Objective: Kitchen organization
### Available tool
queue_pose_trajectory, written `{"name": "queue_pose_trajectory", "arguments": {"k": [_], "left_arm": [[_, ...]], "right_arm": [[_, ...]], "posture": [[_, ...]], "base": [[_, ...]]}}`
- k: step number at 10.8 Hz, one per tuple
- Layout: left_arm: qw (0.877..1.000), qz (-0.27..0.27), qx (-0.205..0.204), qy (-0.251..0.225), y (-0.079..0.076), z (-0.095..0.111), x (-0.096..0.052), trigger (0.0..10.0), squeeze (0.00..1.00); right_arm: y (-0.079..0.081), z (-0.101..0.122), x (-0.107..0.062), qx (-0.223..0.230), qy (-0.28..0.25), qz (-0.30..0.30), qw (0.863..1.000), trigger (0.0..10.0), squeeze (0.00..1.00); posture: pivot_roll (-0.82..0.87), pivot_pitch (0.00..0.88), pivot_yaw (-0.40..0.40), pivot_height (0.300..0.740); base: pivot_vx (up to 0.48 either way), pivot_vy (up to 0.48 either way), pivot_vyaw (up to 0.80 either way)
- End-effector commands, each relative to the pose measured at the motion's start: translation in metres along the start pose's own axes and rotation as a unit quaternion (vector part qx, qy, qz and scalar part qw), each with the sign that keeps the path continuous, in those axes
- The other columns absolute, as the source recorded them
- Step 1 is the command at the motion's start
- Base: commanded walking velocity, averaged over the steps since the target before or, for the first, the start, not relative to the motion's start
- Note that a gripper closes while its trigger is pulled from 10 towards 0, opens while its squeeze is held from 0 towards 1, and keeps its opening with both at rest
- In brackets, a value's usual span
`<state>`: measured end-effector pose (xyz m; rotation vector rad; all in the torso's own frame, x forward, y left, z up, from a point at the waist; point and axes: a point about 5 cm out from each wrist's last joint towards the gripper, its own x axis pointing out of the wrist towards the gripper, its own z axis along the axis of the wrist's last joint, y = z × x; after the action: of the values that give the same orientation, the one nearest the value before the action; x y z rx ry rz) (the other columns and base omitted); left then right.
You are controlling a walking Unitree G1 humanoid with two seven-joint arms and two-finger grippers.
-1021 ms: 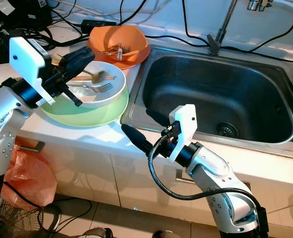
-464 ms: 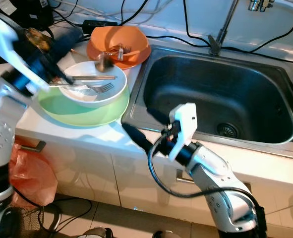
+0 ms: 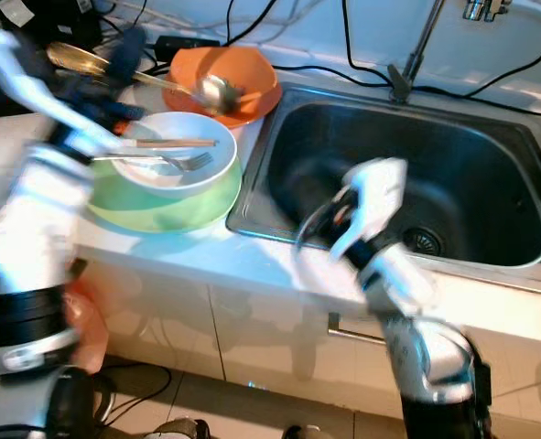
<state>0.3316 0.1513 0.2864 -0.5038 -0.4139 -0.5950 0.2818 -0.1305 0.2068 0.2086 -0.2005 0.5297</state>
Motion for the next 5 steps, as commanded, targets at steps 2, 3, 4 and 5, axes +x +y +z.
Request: {"name": "queue_pose_trajectory", "arguments": {"k": [2, 3, 4, 5], "left_arm": [[0.998, -0.01, -0.054, -0.009, -0.009, -0.014, 0.013, 0.0, 0.0], [0.992, -0.004, -0.124, -0.01, -0.015, -0.032, 0.019, 0.0, 0.0], [0.985, 0.005, -0.17, -0.015, -0.017, -0.042, 0.023, 0.0, 0.0], [0.979, 0.01, -0.202, -0.019, -0.019, -0.048, 0.026, 0.0, 0.0]], "right_arm": [[-0.016, 0.006, -0.003, 0.037, -0.023, -0.065, 0.997, 10.0, 0.0], [-0.016, 0.006, -0.003, 0.059, -0.029, -0.077, 0.995, 10.0, 0.0], [-0.015, 0.006, -0.001, 0.075, -0.032, -0.081, 0.993, 10.0, 0.0], [-0.015, 0.007, 0.0, 0.094, -0.035, -0.084, 0.991, 10.0, 0.0]], "posture": [[0.05, 0.116, -0.044, 0.74], [0.03, 0.122, -0.041, 0.74], [0.03, 0.124, -0.042, 0.74], [0.03, 0.127, -0.042, 0.74]], "base": [[0.0, 0.0, 0.0], [0.0, 0.0, 0.0], [0.0, 0.0, 0.0], [0.0, 0.0, 0.0]]}}
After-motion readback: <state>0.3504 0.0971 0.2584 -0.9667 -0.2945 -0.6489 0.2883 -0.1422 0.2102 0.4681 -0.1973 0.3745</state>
